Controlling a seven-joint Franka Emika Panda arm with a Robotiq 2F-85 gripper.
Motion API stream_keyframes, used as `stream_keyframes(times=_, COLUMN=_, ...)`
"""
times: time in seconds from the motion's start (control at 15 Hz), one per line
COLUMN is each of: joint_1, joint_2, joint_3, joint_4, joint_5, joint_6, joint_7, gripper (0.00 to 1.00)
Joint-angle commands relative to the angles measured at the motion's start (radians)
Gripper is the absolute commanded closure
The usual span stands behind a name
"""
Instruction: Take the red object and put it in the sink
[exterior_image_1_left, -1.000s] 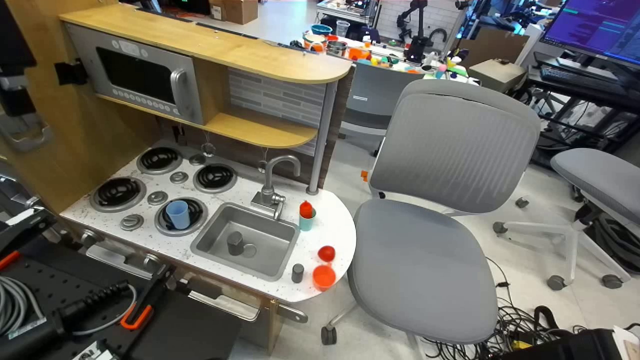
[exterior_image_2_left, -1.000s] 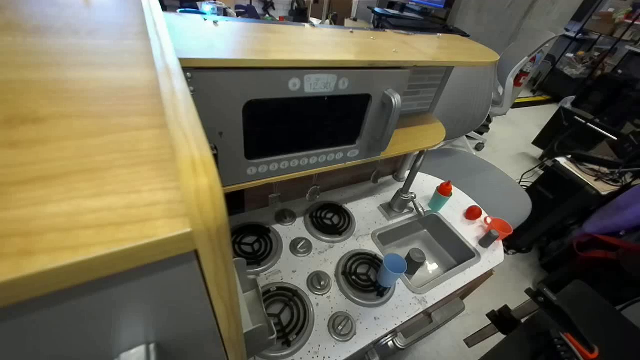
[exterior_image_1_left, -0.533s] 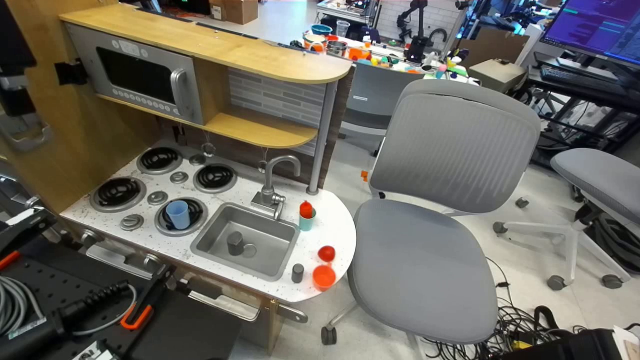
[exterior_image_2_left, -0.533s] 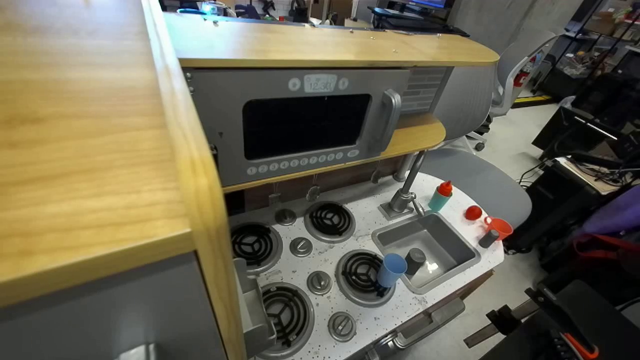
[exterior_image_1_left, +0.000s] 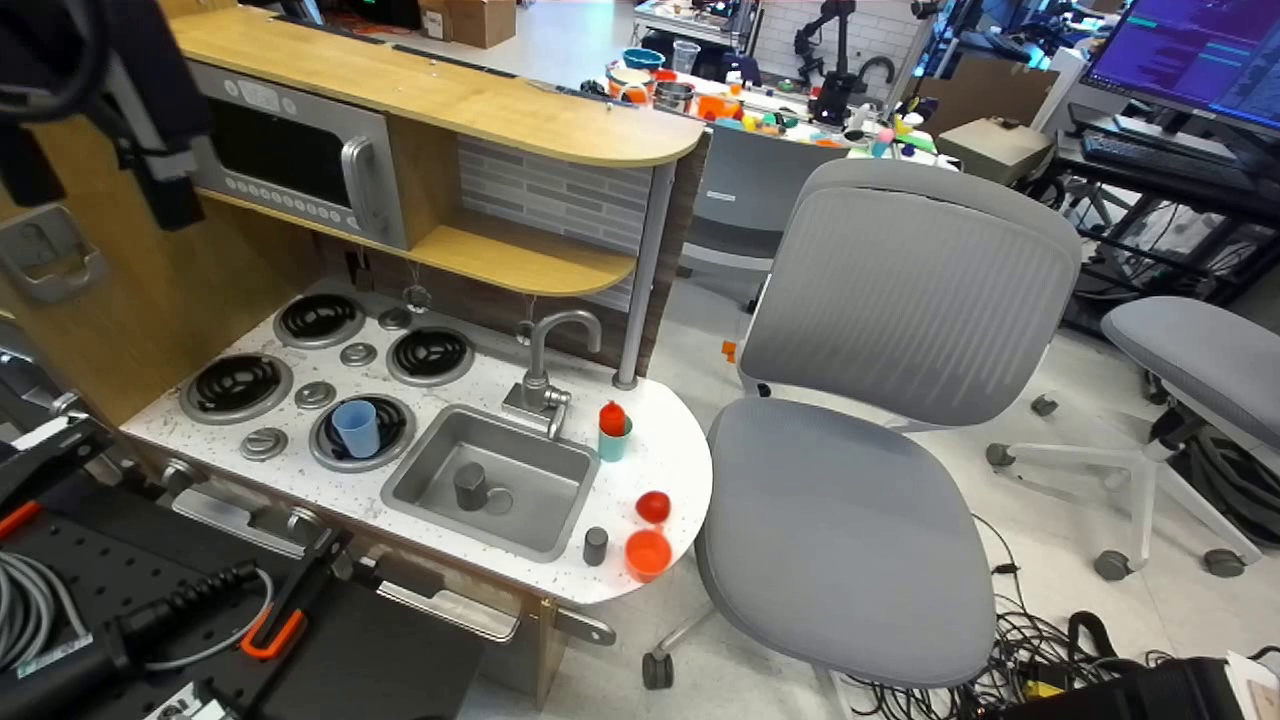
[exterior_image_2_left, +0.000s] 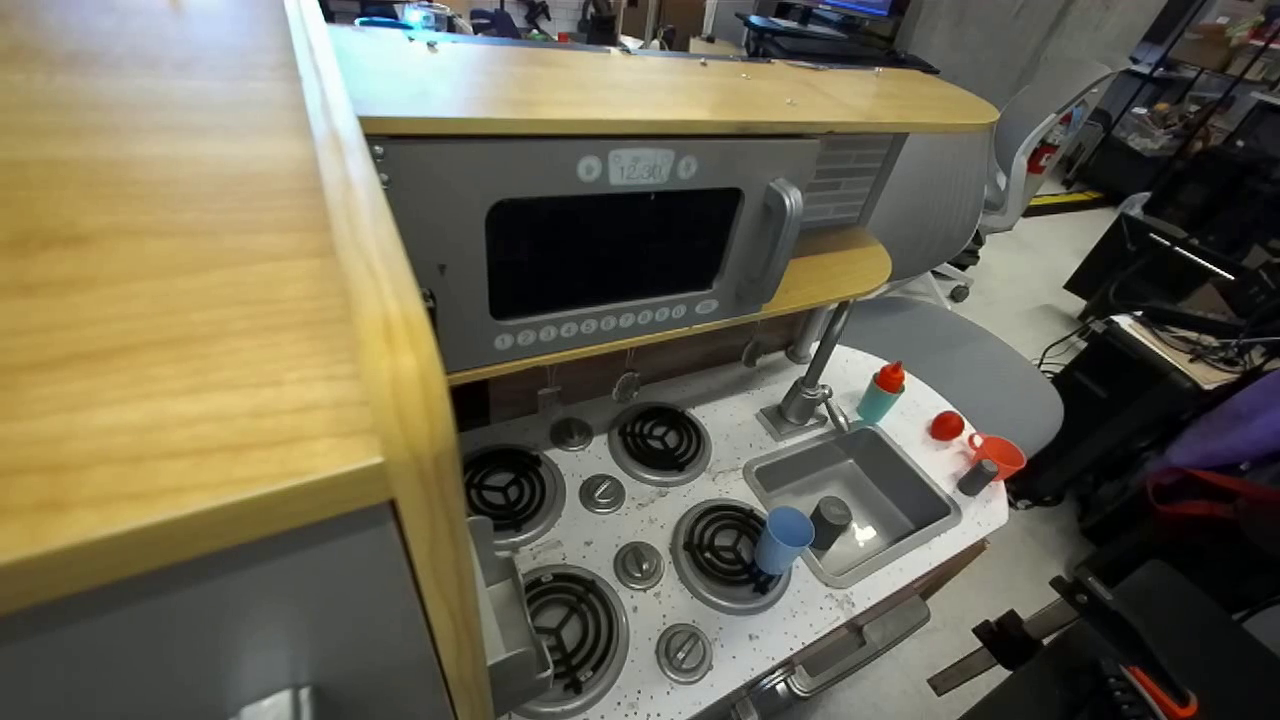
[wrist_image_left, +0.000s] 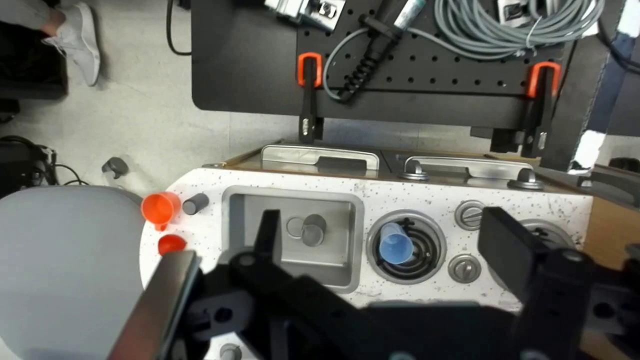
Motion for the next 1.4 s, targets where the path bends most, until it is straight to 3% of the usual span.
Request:
stream_keyframes(times=0.0, joint_1=-0.046, joint_2=0.076, joint_3=-0.12, joint_4=0.067, joint_5=-0.006, joint_6=0.09, joint_7=-0.154, gripper=0.0)
stream_keyframes(times=0.33, joint_1=-0.087, joint_2=0.226, joint_3=-0.266, joint_4=0.185, joint_5=0.076, joint_6=0.215, joint_7=-0.366, gripper=0.0)
stream_keyframes(times=0.6, joint_1=-0.111, joint_2=0.381, joint_3=-0.314, joint_4=0.301, joint_5=0.21, joint_6=0.249, joint_7=-0.488, gripper=0.0)
stream_keyframes(times=1.07, joint_1=-0.235, joint_2=0.629, joint_3=-0.28, joint_4=0.482, joint_5=0.469, joint_6=0.411, joint_7=-0.684, gripper=0.0)
stream_keyframes(times=1.33, joint_1=-0.328, joint_2=0.782, joint_3=-0.233, joint_4=0.637, joint_5=0.551, joint_6=0.412, joint_7=-0.688, gripper=0.0)
